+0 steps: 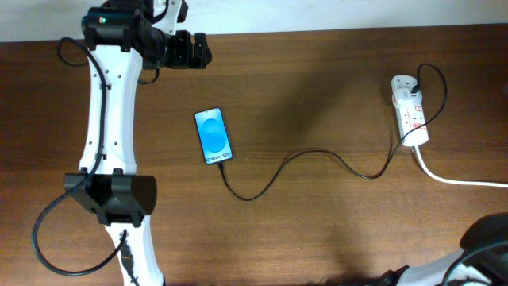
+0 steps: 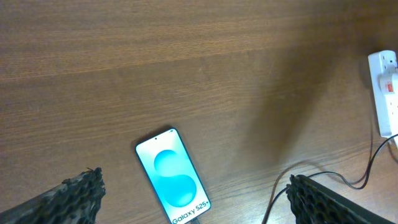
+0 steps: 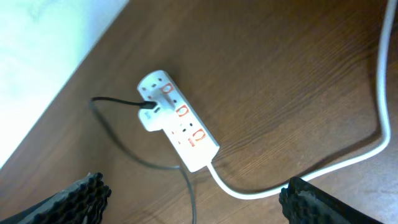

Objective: Plug charger to phone and switch on socket

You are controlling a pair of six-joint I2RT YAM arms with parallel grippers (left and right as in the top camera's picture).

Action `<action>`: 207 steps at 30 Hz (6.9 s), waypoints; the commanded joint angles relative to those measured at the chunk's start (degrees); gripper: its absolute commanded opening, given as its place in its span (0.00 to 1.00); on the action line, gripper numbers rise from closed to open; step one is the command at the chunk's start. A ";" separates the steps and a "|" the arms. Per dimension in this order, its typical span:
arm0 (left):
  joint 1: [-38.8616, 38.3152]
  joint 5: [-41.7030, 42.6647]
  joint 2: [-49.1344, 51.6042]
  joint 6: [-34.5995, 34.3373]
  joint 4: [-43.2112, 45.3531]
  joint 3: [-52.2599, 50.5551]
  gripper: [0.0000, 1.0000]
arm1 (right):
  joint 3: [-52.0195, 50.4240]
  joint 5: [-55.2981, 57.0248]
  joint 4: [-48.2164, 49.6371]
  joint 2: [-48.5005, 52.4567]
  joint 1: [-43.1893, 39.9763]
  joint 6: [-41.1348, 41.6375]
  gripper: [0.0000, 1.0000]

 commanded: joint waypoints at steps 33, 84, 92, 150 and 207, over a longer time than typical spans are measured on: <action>0.17 0.85 -0.39 0.90 -0.02 0.76 0.99 | 0.42 6.32 6.32 24.41 9.81 4.59 0.95; 0.17 0.87 -0.39 0.87 -0.02 0.76 0.99 | 0.28 7.69 10.67 33.92 15.41 8.24 0.95; 0.17 0.87 -0.39 0.87 -0.04 0.76 0.99 | 0.28 7.52 10.36 33.92 16.70 8.22 0.95; 0.17 0.85 -0.39 0.87 -0.07 0.76 0.99 | 27.43 19.69 -26.23 -10.08 45.53 -2.01 0.98; 0.17 0.85 -0.39 0.87 -0.07 0.76 0.99 | -110.33 24.24 72.54 -103.51 42.27 6.93 0.98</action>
